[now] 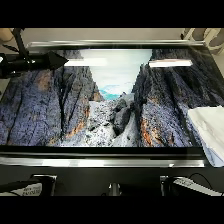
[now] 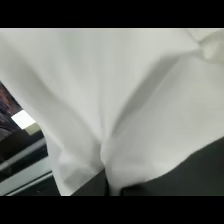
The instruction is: Fold the shirts.
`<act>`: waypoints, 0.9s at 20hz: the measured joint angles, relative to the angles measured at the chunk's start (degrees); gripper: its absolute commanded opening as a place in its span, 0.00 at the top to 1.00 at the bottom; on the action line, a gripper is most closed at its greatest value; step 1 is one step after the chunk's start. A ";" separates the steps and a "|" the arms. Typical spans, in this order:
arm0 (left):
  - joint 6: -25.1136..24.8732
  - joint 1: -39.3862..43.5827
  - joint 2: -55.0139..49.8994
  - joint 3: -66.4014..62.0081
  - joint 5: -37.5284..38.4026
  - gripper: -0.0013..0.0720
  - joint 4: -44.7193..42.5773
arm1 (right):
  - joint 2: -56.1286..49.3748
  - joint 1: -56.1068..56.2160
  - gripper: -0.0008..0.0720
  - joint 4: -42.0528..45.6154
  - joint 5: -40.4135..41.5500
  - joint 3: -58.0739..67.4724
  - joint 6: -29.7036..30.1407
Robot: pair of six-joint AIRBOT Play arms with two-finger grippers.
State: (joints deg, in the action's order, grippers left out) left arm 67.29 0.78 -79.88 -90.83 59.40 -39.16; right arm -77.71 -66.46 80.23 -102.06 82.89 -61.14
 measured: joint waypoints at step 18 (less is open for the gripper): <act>25.38 7.96 -2.86 -13.66 13.33 0.16 -50.29 | 0.35 35.21 0.06 -7.89 22.23 18.91 5.51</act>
State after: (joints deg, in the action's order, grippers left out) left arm 92.66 8.73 -82.74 -104.49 72.73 -89.45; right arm -77.36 -31.24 72.34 -79.83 101.80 -55.64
